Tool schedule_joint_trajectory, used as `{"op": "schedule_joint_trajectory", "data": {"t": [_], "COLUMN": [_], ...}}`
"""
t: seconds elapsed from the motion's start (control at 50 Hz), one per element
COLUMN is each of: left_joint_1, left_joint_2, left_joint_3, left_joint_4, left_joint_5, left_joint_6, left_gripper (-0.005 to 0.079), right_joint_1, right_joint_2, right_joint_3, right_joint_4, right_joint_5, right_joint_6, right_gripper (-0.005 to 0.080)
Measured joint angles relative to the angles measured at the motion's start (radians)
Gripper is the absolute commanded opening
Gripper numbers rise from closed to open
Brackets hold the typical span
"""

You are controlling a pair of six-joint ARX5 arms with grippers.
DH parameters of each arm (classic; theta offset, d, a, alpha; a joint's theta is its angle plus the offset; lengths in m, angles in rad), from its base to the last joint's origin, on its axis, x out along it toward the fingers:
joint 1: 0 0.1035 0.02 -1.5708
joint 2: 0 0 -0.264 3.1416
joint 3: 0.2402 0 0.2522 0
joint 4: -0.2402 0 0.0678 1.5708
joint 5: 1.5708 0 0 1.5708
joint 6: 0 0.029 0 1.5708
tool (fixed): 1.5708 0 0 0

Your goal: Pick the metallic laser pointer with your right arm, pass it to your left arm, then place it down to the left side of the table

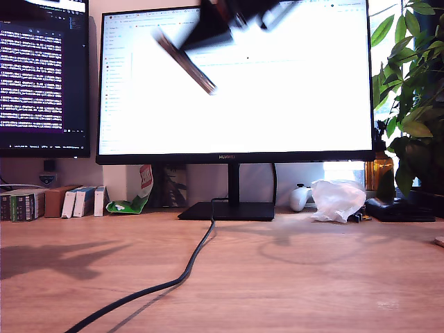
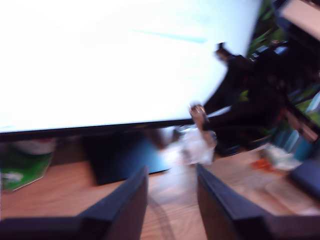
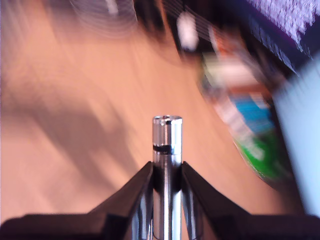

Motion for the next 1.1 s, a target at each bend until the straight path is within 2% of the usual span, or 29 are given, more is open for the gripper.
{"op": "schedule_joint_trajectory", "data": {"t": [0.18,0.26,0.48,0.68,1.1], "left_joint_1": [0.0,0.0,-0.012,-0.084,-0.109], "left_joint_2": [0.049,0.083,0.178,0.216,0.287], "left_joint_3": [0.0,0.0,0.0,0.0,0.0], "left_joint_4": [0.169,0.238,0.408,0.563,0.635], "left_joint_5": [0.104,0.135,0.185,0.195,0.149], "left_joint_6": [-0.108,-0.162,-0.214,-0.216,-0.216], "left_gripper": [0.028,0.028,0.0279,0.0275,0.0275], "right_joint_1": [0.006,0.007,0.036,0.085,0.128], "right_joint_2": [0.0,0.0,0.0,0.0,0.0], "right_joint_3": [0.046,0.06,0.068,0.068,0.068], "right_joint_4": [0.07,0.113,0.27,0.316,0.333], "right_joint_5": [-0.132,-0.171,-0.241,-0.243,-0.256], "right_joint_6": [0.231,0.29,0.452,0.471,0.48], "right_gripper": [-0.0013,-0.0013,-0.0013,-0.0013,-0.0013]}}
